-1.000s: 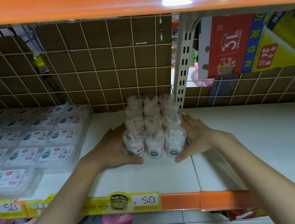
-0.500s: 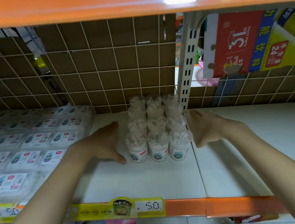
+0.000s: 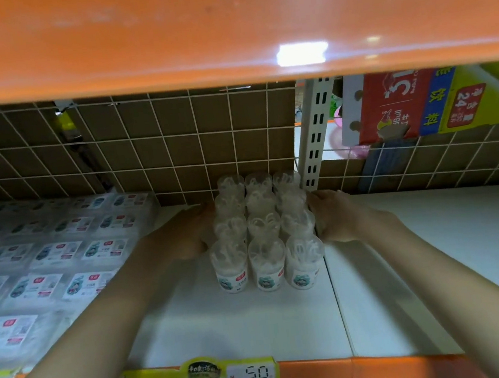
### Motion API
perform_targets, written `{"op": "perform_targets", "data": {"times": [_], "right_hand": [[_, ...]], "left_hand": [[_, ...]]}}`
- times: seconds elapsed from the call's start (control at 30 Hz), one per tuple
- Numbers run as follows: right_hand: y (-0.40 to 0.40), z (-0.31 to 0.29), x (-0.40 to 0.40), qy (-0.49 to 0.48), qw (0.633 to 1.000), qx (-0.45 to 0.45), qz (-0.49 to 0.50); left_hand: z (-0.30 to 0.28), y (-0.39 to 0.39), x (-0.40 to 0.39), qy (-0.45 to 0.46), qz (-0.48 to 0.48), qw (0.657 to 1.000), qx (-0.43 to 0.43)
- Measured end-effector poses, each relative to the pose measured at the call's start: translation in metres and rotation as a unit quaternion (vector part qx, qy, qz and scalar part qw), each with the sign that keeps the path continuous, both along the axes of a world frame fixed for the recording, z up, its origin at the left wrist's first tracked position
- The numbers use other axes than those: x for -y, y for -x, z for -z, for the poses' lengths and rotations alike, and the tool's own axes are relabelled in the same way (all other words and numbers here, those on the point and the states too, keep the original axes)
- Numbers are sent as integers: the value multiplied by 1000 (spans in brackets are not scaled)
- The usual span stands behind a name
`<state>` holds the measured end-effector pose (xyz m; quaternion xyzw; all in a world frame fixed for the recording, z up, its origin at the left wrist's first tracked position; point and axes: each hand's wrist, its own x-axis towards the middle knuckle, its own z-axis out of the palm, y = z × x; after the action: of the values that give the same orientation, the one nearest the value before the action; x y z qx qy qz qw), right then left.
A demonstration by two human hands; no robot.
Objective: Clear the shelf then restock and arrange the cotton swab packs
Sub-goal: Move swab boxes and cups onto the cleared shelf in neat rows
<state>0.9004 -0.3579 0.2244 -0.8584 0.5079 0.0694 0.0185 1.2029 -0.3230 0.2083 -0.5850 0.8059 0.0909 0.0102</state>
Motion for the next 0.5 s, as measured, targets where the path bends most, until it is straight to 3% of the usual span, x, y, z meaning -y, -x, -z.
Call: {"op": "perform_targets", "data": {"times": [0.1,0.23,0.33,0.43,0.5], "right_hand": [[-4,-18,-8,-7,1000,0,8],[-10,-48,-17,11,999,34,19],[-21,-61,-20,40,995,90,-32],[-42,-51,-19,31,984,170,-51],[-53,-36,-15,8,986,155,-58]], "left_hand": [[-6,2,-2,2,3,1000,13],[-30,6,-1,48,-93,990,100],[-48,15,2,114,-106,987,39],[-55,41,-7,118,-68,991,-20],[-53,58,-12,97,-43,994,-15]]}}
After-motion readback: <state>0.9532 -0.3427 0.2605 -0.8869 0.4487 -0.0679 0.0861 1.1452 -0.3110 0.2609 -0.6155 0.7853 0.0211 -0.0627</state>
